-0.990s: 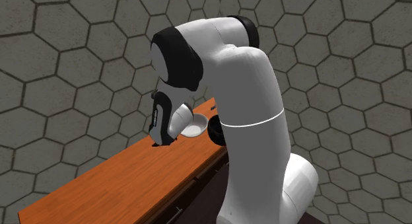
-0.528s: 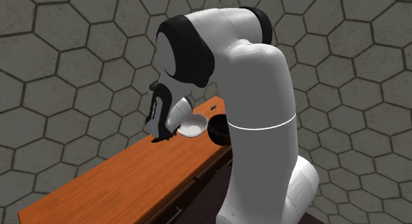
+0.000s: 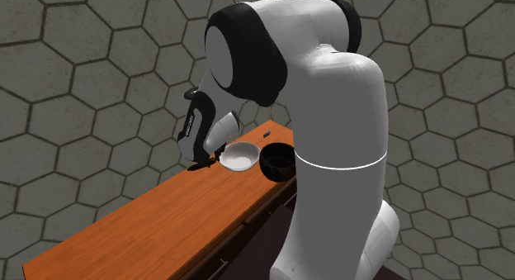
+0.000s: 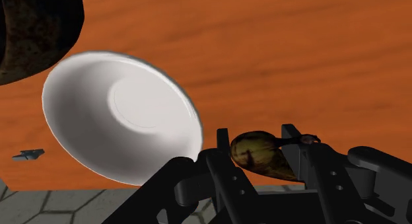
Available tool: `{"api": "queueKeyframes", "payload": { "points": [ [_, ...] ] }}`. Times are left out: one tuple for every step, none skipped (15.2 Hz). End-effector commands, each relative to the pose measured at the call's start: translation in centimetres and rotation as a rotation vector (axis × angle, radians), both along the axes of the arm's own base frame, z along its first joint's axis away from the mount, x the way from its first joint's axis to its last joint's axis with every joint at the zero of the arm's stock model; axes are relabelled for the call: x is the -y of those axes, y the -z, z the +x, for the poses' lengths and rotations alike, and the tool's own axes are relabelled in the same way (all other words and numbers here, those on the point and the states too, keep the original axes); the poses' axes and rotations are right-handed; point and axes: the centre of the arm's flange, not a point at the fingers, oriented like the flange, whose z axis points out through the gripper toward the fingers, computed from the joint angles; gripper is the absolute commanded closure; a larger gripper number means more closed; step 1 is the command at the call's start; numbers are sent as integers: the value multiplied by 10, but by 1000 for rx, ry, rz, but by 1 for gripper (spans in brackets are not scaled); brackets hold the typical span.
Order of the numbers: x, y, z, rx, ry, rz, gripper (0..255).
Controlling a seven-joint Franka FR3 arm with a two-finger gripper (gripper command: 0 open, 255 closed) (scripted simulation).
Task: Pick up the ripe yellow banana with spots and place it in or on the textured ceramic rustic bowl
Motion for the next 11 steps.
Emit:
{"api": "queueKeyframes", "payload": {
  "points": [
    [0, -11, 0, 0, 0, 0, 255],
    [0, -16, 0, 0, 0, 0, 255],
    [0, -21, 0, 0, 0, 0, 255],
    [0, -26, 0, 0, 0, 0, 255],
    [0, -32, 0, 0, 0, 0, 255],
    [0, -37, 0, 0, 0, 0, 255],
    [0, -42, 0, 0, 0, 0, 255],
    [0, -48, 0, 0, 0, 0, 255],
    [0, -53, 0, 0, 0, 0, 255],
    [0, -58, 0, 0, 0, 0, 255],
    [0, -63, 0, 0, 0, 0, 255]
  ]
}}
